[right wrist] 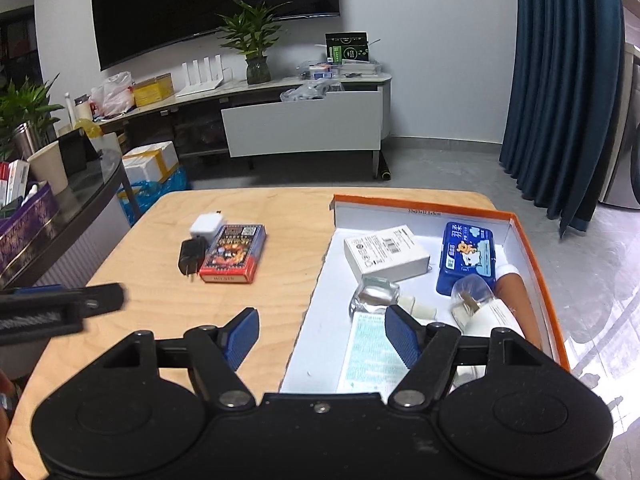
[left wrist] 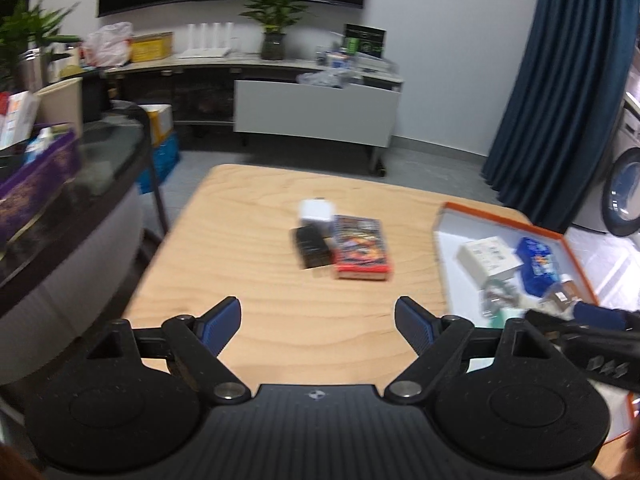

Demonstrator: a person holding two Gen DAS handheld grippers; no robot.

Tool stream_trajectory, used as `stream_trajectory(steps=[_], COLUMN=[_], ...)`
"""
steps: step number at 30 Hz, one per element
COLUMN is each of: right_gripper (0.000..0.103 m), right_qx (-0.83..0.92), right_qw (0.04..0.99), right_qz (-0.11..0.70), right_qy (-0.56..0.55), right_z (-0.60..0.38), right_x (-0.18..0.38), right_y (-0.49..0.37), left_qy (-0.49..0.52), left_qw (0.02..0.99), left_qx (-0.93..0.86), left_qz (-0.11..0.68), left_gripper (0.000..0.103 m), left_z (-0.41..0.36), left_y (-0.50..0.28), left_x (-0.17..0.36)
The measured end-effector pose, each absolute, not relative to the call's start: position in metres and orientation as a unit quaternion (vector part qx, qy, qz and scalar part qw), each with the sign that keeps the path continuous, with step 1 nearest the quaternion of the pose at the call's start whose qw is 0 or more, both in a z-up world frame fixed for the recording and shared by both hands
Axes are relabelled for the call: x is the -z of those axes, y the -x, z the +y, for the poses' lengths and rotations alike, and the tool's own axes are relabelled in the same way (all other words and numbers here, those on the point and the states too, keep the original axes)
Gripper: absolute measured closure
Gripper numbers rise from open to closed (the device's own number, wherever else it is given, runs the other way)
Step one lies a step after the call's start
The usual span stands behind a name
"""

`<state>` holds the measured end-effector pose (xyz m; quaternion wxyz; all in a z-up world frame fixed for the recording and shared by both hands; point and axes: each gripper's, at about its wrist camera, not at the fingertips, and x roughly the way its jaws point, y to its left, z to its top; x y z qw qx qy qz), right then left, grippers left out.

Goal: Organize rigid objects
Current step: 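Withdraw both grippers from the box toward the remaining table items, then grasp the black phone charger with left gripper while right gripper grasps the colourful card box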

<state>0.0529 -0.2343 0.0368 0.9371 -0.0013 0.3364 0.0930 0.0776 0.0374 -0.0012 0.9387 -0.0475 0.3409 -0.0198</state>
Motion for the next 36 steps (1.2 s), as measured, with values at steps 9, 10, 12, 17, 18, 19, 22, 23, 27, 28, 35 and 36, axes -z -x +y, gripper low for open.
stream_trajectory(steps=[9,10,12,17,18,19,22,23,27,28,35,36], right_gripper=[0.020,0.020,0.020,0.020,0.020,0.020,0.020,0.020,0.019,0.019,0.019,0.019], right_qx=[-0.078,-0.079,-0.083,-0.097,-0.099,-0.100,-0.099,-0.099,-0.098,-0.098,-0.107,-0.108], right_qw=[0.937,0.937,0.937,0.936,0.936,0.936,0.936,0.936,0.936,0.935,0.931,0.931], right_qz=[0.339,0.338,0.337,0.338,0.337,0.337,0.337,0.338,0.339,0.339,0.347,0.348], right_qy=[-0.028,-0.027,-0.027,-0.021,-0.018,-0.017,-0.019,-0.019,-0.017,-0.017,-0.012,-0.013], right_z=[-0.249,-0.247,-0.244,-0.235,-0.234,-0.234,-0.234,-0.234,-0.235,-0.235,-0.231,-0.230], right_x=[-0.035,-0.034,-0.034,-0.033,-0.033,-0.033,-0.033,-0.033,-0.033,-0.033,-0.026,-0.024], right_y=[-0.048,-0.048,-0.048,-0.049,-0.049,-0.049,-0.050,-0.051,-0.055,-0.057,-0.072,-0.075], left_qy=[0.082,0.084,0.089,0.105,0.104,0.103,0.115,0.117,0.111,0.110,0.097,0.093], left_qw=[0.936,0.936,0.934,0.929,0.929,0.929,0.926,0.925,0.924,0.922,0.911,0.910], left_qx=[-0.055,-0.062,-0.074,-0.068,-0.066,-0.065,-0.054,-0.050,-0.038,-0.035,-0.045,-0.044], left_qz=[0.338,0.337,0.339,0.348,0.348,0.349,0.356,0.358,0.365,0.370,0.399,0.401], left_gripper=[0.013,0.013,0.013,0.013,0.013,0.013,0.013,0.013,0.013,0.013,0.014,0.014], left_z=[0.112,0.118,0.124,0.121,0.118,0.114,0.101,0.096,0.069,0.063,0.038,0.036], left_y=[-0.058,-0.056,-0.055,-0.068,-0.072,-0.078,-0.102,-0.111,-0.150,-0.161,-0.220,-0.225], left_x=[-0.006,-0.007,-0.007,-0.002,-0.001,0.001,0.006,0.009,0.019,0.023,0.049,0.052])
